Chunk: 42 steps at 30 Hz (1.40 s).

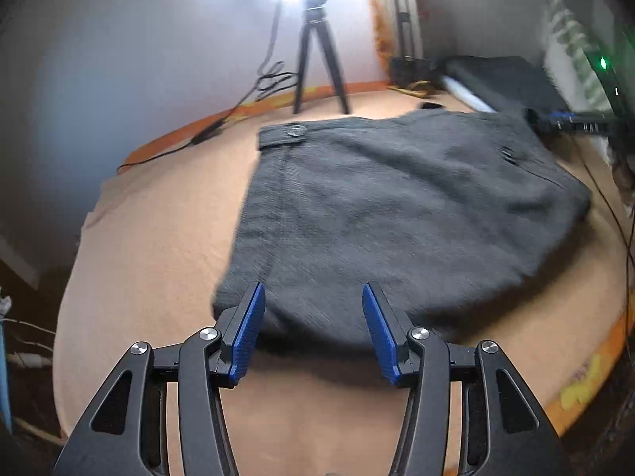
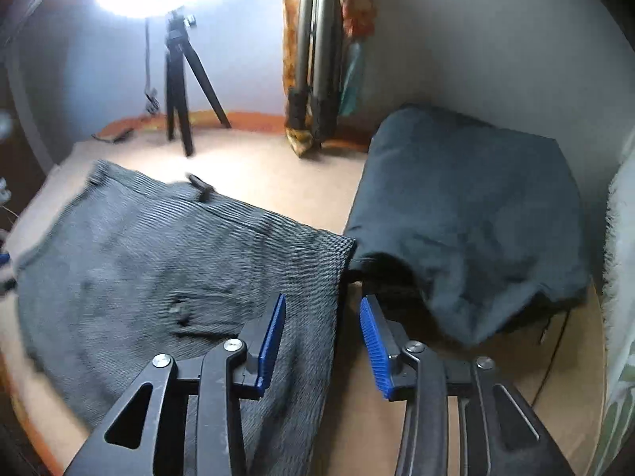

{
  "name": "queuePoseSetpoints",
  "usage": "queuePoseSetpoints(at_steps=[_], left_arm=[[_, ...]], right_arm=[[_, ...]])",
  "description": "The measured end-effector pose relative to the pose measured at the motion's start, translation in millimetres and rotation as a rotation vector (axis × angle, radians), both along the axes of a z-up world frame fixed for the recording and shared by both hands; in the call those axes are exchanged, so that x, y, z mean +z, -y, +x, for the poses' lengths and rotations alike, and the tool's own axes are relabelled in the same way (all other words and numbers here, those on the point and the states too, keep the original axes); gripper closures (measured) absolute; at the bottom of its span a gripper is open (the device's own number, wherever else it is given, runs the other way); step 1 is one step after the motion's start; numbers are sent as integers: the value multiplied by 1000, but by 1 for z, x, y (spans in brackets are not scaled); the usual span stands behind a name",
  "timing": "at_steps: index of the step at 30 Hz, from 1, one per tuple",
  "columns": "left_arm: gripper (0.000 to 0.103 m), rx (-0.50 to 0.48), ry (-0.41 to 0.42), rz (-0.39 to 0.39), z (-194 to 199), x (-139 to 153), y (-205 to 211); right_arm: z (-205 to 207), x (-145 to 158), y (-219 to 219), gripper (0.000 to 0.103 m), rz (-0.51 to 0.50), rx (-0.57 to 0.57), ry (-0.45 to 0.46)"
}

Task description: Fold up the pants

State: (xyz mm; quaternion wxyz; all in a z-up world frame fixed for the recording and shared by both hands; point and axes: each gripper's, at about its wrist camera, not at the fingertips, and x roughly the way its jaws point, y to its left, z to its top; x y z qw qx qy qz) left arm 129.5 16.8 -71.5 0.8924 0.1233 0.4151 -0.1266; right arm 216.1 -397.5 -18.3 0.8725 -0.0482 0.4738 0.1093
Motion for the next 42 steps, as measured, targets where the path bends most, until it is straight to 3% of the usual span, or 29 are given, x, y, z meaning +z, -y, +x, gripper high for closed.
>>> queuePoseSetpoints(at_steps=[3,4,9,13,17,22,27,28,31,33,35,40,42], left_arm=[[55,-72,14,5,-22,0,14],[55,-104,21,21,-28,-2,21],[55,-257,26,97,-52,-16,52],[55,-324,42,173,-54,-25,71],[55,-344,14,233,-43,-38,76],[65,-362,-27,267,-32,-53,77],[90,-371,-32,234,-24,-55,74],[91,-373,-31,232,-22,-55,74],[93,-388,-36,211,-22,-50,71],[94,-408,-33,200,-27,-43,67],[94,-428,-28,194,-32,-39,66],[93,-442,-51,214,-34,-52,65],[87,-429,-75,187,-34,-48,61]], right_arm=[[-34,19,6,35,62,-28,13],[-44,20,6,33,76,-41,7],[-81,-1,15,31,229,-133,-116],[-90,-29,23,31,380,-201,-237],[-92,-47,25,29,483,-230,-282],[-86,-65,29,29,607,-282,-318],[-83,-66,31,29,648,-297,-297],[-81,-67,30,29,651,-300,-292],[-74,-66,24,43,618,-302,-275],[-72,-63,23,64,601,-298,-259],[-71,-53,23,74,582,-291,-229],[-73,-54,14,74,515,-278,-215],[-74,-53,14,55,518,-266,-223]])
